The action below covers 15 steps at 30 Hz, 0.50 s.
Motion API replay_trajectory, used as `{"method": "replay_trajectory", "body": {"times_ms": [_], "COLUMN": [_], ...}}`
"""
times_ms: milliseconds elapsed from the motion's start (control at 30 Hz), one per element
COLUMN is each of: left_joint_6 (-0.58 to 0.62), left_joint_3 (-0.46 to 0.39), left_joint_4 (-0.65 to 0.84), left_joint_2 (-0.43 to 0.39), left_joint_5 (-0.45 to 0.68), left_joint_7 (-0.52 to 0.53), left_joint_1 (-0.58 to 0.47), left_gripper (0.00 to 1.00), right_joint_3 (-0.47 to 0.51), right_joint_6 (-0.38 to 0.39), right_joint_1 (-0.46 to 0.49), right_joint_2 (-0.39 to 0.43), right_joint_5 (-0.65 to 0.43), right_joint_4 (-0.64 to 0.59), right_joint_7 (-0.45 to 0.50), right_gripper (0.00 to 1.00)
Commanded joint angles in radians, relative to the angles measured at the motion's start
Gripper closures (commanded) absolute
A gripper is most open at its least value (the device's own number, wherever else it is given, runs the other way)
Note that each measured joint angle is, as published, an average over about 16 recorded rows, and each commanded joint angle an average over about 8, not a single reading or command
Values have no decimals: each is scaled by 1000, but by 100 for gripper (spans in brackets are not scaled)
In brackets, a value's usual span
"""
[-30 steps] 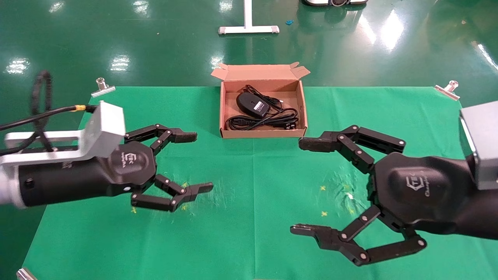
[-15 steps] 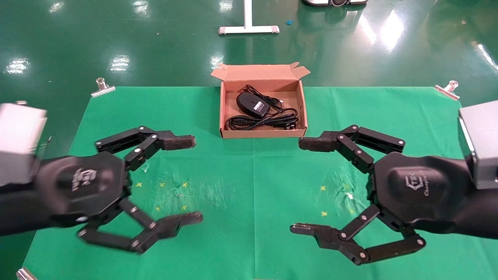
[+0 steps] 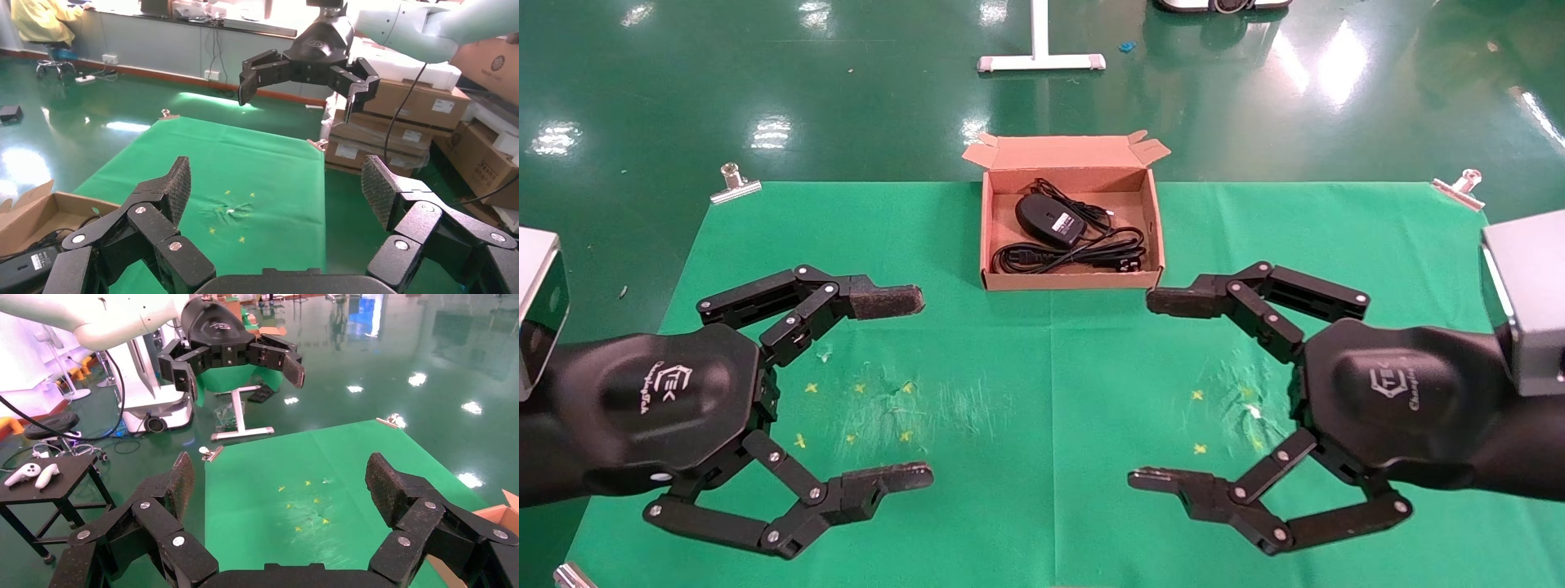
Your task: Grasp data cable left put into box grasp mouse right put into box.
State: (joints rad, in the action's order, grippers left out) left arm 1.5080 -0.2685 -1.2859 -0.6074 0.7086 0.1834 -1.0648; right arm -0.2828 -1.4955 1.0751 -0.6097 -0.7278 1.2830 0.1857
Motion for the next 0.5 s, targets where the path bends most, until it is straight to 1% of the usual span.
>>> {"method": "replay_trajectory", "body": {"times_ms": [33,500], "left_joint_6": [-3,-12], "left_joint_3": [-2,-10], "left_joint_4": [0,2], "left_joint_2": [-1,-3], "left_joint_5": [5,19], "left_joint_7": [1,4], "left_joint_1": [-2,-8], "left_gripper": [0,0], "right_joint_3": [0,0], "right_joint_6": [0,1], "right_joint_1": [0,0], "right_joint_2": [0,0], "right_joint_5": [0,-1], "right_joint_4": [0,0], "right_joint_7": [0,0], "right_gripper": [0,0]}}
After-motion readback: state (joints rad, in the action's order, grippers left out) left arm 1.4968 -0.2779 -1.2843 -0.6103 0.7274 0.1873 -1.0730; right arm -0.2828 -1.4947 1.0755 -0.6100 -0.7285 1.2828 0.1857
